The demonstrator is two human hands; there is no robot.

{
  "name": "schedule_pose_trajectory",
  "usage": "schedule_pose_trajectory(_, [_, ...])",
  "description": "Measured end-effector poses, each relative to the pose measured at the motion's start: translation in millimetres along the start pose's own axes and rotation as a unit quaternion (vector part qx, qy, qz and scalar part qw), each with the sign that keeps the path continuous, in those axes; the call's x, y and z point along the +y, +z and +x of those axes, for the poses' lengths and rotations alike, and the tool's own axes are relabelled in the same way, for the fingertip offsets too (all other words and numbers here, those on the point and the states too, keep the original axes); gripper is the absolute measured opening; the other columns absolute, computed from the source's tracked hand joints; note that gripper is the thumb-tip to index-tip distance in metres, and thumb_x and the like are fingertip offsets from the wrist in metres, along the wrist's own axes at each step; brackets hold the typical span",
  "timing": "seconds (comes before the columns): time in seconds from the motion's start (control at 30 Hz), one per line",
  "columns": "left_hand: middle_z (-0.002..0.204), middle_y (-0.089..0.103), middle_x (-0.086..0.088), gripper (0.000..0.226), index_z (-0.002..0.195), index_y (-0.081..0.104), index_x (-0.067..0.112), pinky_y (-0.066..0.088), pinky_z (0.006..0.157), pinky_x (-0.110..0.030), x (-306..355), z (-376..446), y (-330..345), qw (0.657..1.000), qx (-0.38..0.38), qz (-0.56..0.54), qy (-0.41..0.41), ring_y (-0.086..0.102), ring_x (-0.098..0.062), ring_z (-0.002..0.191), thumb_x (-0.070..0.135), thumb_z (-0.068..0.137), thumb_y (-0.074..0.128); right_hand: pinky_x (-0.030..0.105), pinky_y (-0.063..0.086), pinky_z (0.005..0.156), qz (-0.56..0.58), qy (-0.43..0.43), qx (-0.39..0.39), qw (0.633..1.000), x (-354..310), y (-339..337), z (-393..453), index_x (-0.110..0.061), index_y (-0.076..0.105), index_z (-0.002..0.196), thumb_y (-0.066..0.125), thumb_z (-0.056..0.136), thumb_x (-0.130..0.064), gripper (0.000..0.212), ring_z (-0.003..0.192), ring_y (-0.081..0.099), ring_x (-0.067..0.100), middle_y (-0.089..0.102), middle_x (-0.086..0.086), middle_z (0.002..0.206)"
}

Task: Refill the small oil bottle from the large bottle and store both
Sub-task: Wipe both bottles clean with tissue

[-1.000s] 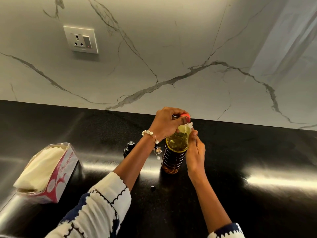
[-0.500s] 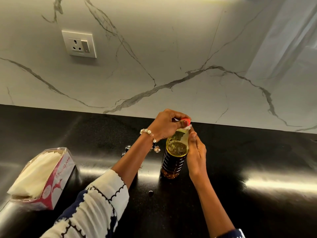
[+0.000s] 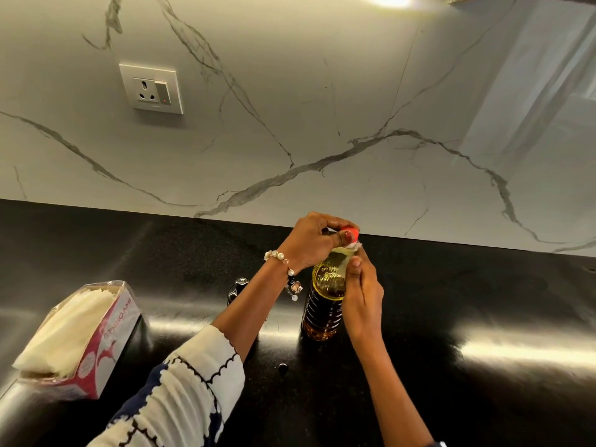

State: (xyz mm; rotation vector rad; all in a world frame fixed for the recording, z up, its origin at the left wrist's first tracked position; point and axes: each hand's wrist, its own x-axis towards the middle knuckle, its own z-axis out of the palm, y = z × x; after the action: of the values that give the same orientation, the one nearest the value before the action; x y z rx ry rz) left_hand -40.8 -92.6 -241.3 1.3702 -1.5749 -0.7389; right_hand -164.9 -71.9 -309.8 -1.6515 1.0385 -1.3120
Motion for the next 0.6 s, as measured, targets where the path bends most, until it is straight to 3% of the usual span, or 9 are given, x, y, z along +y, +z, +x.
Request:
schedule_pose_trajectory(0.07, [0.113,0.070,-0.001,0.024,0.111,0.071,0.014,0.046,0.102,-0.046,0,0,0,1.000,0.002,0.008,0.005,0.061,-0.014,0.111,0.019,0.088,0.066,0.028,0.053,0.087,0.032,0.029,-0.027,0.999,-4,-5,17,-0.031,0.058,0.115,0.026,0.074,-0.086,0.075,0.103,0.063,0.011,0.065,0.002,0.109])
schedule_pose_trajectory(0.17, [0.113,0.070,-0.001,0.024,0.110,0.072,0.014,0.047,0.101,-0.045,1,1,1,1.000,0.017,0.012,0.004,0.061,-0.013,0.111,0.021,0.087,0.067,0.011,0.050,0.073,0.068,0.060,-0.061,0.994,-7,-6,29,-0.033,0.059,0.105,0.031,0.067,-0.088,0.073,0.094,0.064,-0.003,0.065,-0.006,0.101])
schedule_pose_trajectory(0.33, [0.113,0.070,-0.001,0.023,0.110,0.071,0.013,0.048,0.101,-0.041,1,0,3,1.000,0.023,0.012,0.004,0.061,-0.013,0.110,0.018,0.089,0.065,0.012,0.048,0.085,0.079,0.052,-0.033,0.995,-1,-1,6,-0.037,0.048,0.131,0.030,0.074,-0.085,0.076,0.112,0.058,-0.001,0.061,-0.008,0.123])
schedule_pose_trajectory(0.43, [0.114,0.070,-0.001,0.024,0.112,0.070,0.013,0.048,0.101,-0.040,1,-1,2,1.000,0.017,0.007,0.002,0.060,-0.012,0.111,0.018,0.089,0.064,0.015,0.044,0.093,0.072,0.067,0.000,0.995,1,2,-13,-0.031,0.036,0.144,0.028,0.072,-0.087,0.092,0.120,0.053,0.003,0.054,-0.008,0.132])
schedule_pose_trajectory(0.5, [0.115,0.069,-0.001,0.025,0.114,0.070,0.013,0.049,0.101,-0.039,1,-1,2,1.000,0.004,-0.001,0.001,0.060,-0.012,0.112,0.017,0.090,0.064,0.013,0.045,0.090,0.059,0.066,0.041,0.995,-1,3,-24,-0.027,0.036,0.144,0.028,0.082,-0.077,0.081,0.118,0.053,0.004,0.056,-0.005,0.129])
schedule_pose_trajectory(0.6, [0.117,0.068,-0.002,0.026,0.116,0.068,0.012,0.049,0.100,-0.033,3,-2,1,1.000,-0.024,-0.019,0.000,0.060,-0.013,0.113,0.015,0.091,0.062,0.017,0.051,0.081,0.068,0.072,0.133,0.986,-6,3,-31,-0.025,0.052,0.131,0.034,0.093,-0.050,0.050,0.105,0.061,0.006,0.065,-0.003,0.115])
